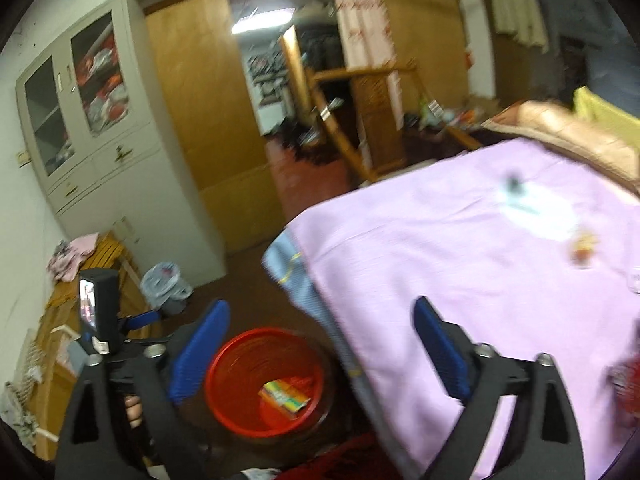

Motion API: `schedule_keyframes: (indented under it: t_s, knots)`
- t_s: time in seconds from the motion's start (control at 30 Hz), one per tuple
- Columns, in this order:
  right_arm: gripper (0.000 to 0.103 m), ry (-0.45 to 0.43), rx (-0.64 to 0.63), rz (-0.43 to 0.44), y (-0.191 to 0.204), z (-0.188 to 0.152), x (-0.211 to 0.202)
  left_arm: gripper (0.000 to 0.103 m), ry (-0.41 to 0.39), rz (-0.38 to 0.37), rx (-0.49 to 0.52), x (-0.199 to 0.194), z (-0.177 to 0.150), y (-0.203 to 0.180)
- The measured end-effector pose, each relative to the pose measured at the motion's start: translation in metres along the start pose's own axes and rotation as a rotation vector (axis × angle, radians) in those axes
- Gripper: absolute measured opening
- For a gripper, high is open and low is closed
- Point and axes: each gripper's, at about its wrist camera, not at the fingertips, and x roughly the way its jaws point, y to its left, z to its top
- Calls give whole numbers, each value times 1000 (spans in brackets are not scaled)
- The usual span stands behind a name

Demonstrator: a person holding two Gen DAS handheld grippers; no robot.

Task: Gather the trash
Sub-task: 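Return the left tool to the table and grasp the white paper cup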

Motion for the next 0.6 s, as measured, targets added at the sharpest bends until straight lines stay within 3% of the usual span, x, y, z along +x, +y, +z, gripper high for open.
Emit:
schedule_keyframes:
  t_s: [0.4, 0.6]
  knots:
    - [98, -275, 136, -288, -104, -34, -150, 96, -73, -141, 210, -61, 0, -130]
    - [98, -341, 254, -539, -177, -84, -222, 96, -61, -278, 342, -77, -6, -218]
